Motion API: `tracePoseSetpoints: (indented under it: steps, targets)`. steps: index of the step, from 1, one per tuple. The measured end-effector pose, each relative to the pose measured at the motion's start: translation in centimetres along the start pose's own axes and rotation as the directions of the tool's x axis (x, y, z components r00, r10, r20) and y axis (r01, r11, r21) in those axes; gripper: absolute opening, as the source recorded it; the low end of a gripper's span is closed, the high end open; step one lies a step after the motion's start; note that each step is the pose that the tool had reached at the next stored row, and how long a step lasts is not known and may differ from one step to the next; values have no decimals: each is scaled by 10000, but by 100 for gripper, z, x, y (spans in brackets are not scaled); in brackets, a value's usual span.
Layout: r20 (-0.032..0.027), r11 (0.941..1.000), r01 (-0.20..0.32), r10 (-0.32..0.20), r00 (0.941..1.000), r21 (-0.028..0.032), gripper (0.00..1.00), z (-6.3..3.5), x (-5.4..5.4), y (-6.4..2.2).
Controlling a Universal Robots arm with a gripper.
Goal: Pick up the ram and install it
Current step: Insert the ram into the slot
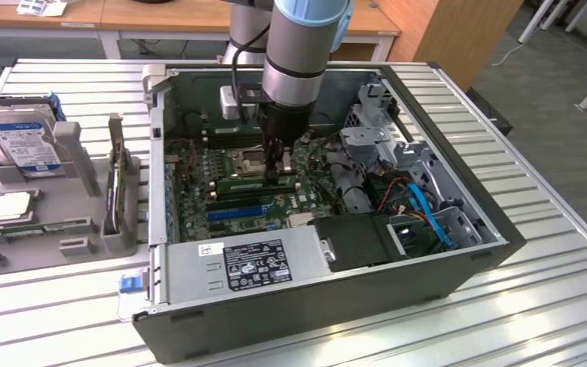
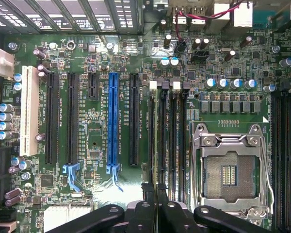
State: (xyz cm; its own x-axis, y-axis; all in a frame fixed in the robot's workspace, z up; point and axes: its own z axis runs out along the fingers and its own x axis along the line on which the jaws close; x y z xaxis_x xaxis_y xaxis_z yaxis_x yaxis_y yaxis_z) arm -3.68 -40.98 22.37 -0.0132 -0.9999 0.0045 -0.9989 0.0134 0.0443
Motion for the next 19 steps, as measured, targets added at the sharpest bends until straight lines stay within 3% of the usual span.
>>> tracePoseSetpoints:
  steps: [19]
  targets:
    - [0, 10000, 1, -1, 10000, 0, 12, 0, 10, -1]
